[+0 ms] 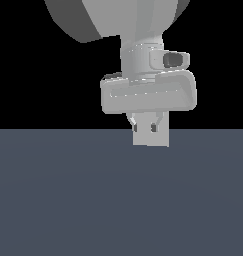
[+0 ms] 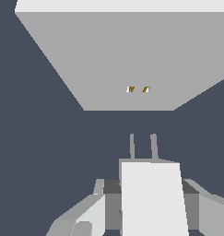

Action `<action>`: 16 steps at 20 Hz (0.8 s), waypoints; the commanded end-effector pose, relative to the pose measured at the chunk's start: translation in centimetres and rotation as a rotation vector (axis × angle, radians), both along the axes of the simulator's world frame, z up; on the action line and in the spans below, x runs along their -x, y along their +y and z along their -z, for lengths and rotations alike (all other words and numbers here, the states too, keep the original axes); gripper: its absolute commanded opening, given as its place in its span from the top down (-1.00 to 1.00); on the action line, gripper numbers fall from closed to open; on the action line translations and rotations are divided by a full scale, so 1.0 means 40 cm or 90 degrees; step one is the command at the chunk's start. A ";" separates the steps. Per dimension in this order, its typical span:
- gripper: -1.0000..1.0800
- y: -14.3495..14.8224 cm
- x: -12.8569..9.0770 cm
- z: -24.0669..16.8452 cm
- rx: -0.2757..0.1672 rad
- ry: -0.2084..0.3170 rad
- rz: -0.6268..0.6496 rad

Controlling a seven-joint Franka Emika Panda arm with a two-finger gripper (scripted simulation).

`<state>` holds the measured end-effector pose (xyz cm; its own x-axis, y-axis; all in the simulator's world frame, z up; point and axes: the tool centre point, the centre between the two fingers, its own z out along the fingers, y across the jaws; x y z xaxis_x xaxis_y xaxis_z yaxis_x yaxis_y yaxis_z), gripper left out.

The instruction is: Plug the charger into the wall socket.

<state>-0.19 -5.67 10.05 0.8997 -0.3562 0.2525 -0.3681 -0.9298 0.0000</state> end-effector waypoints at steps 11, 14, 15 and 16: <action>1.00 -0.008 -0.021 0.002 0.000 0.000 -0.001; 1.00 -0.017 -0.043 0.002 0.000 0.000 -0.001; 1.00 -0.020 -0.052 0.002 -0.001 0.000 -0.001; 1.00 -0.024 -0.062 0.002 -0.001 0.000 -0.001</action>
<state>1.74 -6.39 9.97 0.9006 -0.3546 0.2514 -0.3662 -0.9305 -0.0005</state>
